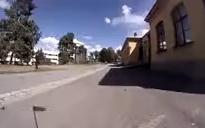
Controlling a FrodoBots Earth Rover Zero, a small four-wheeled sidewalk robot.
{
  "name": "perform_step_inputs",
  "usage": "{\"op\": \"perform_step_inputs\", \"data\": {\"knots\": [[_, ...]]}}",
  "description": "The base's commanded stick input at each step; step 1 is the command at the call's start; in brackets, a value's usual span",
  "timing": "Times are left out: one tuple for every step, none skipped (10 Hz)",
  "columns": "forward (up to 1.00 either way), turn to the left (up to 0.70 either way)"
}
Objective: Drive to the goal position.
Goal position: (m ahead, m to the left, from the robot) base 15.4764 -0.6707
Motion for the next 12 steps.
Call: {"op": "perform_step_inputs", "data": {"knots": [[0.85,0.00],[0.85,0.00],[0.85,0.00],[0.85,0.00],[0.85,0.00],[0.85,0.00],[0.85,0.00],[0.85,0.00],[0.85,0.00],[0.85,0.00],[0.85,0.00],[0.85,0.00]]}}
